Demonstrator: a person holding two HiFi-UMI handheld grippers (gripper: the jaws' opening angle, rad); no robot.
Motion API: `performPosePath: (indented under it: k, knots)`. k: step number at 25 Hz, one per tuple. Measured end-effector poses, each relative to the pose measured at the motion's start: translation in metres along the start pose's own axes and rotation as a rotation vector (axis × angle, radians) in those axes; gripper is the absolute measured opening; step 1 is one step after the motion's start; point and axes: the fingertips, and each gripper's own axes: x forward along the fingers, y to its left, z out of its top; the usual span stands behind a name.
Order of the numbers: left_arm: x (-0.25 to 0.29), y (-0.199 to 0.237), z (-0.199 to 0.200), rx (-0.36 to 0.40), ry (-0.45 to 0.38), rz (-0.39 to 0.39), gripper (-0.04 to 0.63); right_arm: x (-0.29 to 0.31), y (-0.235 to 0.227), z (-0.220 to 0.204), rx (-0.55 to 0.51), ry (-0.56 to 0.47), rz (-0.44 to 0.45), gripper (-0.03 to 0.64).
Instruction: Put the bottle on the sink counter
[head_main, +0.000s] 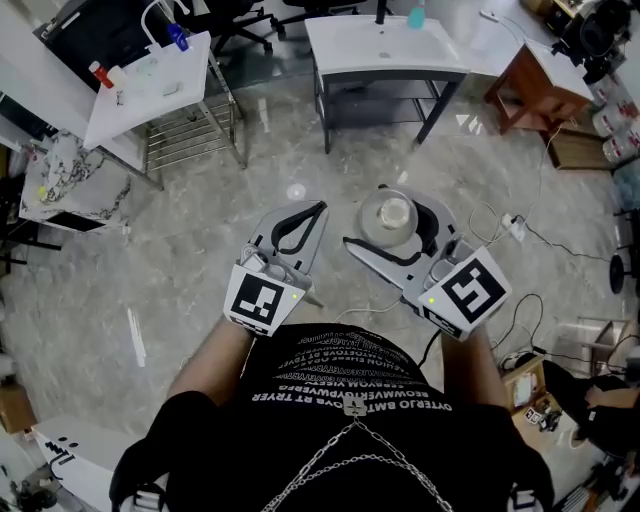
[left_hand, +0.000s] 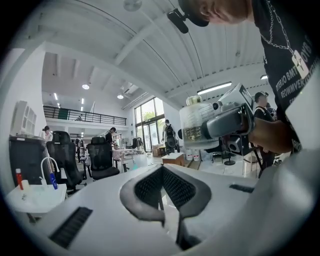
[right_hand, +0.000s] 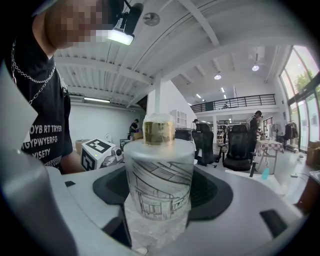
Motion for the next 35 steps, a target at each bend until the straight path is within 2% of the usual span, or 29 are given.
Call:
performPosePath:
  k: [5,9,13,18,22,28,35]
  knots:
    - [0.027,0.068,0.002,0.039,0.006,0.005,0.005,0.041,-0.049,0.005,0.002,0.027,-0.061,0.333]
    - [0.037,0.128,0.002,0.061,0.0,0.04,0.005,0.079,-0.083,0.007,0.011,0.045,-0.107,0.333]
    - [0.037,0.194,0.001,0.037,-0.007,0.105,0.005,0.112,-0.113,0.006,0.034,0.068,-0.157,0.333]
    - [0.042,0.26,-0.003,0.034,0.001,0.138,0.005,0.146,-0.143,0.007,0.05,0.078,-0.212,0.333]
    - [0.053,0.285,-0.001,0.042,-0.016,0.138,0.005,0.159,-0.162,0.002,0.05,0.11,-0.233,0.333]
    - [0.095,0.303,-0.006,0.043,-0.012,0.121,0.005,0.172,-0.206,0.0,0.06,0.092,-0.236,0.333]
    - [0.161,0.327,-0.006,0.063,-0.003,0.151,0.005,0.18,-0.281,-0.012,0.036,0.089,-0.221,0.333]
